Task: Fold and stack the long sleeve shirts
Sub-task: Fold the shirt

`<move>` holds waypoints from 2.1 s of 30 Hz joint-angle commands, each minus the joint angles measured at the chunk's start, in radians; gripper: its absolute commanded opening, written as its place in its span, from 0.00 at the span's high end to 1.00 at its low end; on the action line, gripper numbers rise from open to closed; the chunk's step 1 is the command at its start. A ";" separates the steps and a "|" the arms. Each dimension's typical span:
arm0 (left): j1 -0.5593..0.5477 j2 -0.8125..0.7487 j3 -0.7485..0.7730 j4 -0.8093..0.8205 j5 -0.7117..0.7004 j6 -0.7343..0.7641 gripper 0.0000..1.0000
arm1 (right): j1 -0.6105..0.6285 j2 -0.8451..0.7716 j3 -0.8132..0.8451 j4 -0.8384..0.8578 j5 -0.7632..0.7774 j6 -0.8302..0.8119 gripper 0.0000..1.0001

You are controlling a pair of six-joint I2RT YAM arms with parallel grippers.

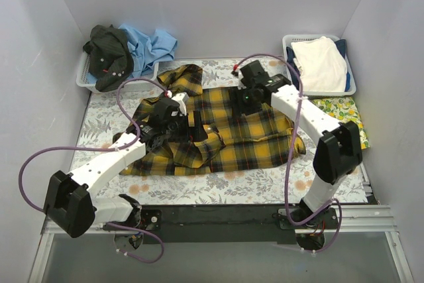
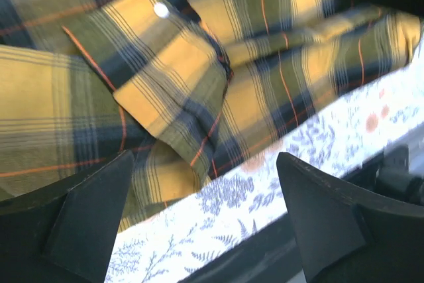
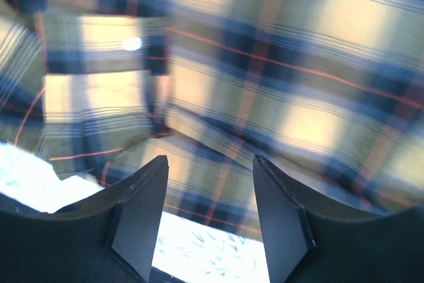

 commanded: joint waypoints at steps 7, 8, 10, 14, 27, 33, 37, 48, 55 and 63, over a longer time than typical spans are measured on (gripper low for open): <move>0.180 -0.053 0.058 -0.227 -0.382 -0.258 0.09 | 0.263 0.227 0.205 0.033 -0.031 -0.129 0.37; 0.238 -0.072 0.044 -0.219 -0.374 -0.260 0.09 | 0.277 0.244 0.213 0.038 -0.026 -0.133 0.37; 0.286 -0.113 0.024 -0.224 -0.384 -0.267 0.09 | 0.308 0.293 0.243 0.039 -0.011 -0.130 0.37; 0.320 -0.112 0.027 -0.270 -0.407 -0.254 0.09 | 0.334 0.353 0.279 0.042 -0.012 -0.121 0.36; 0.392 -0.096 -0.038 -0.311 -0.414 -0.318 0.08 | 0.401 0.419 0.295 0.033 0.046 -0.138 0.33; 0.442 -0.092 -0.045 -0.308 -0.408 -0.315 0.08 | 0.412 0.438 0.289 0.031 0.046 -0.144 0.32; 0.470 -0.081 -0.058 -0.301 -0.384 -0.310 0.08 | 0.412 0.451 0.279 0.021 0.104 -0.130 0.36; 0.519 -0.049 -0.104 -0.255 -0.322 -0.303 0.08 | 0.400 0.378 0.233 -0.025 0.368 -0.043 0.99; 0.539 -0.020 -0.053 -0.232 -0.319 -0.295 0.08 | 0.398 0.180 0.138 -0.044 0.483 0.020 0.99; 0.573 0.074 0.022 -0.181 -0.292 -0.280 0.08 | 0.398 -0.091 -0.065 0.004 0.586 0.086 0.99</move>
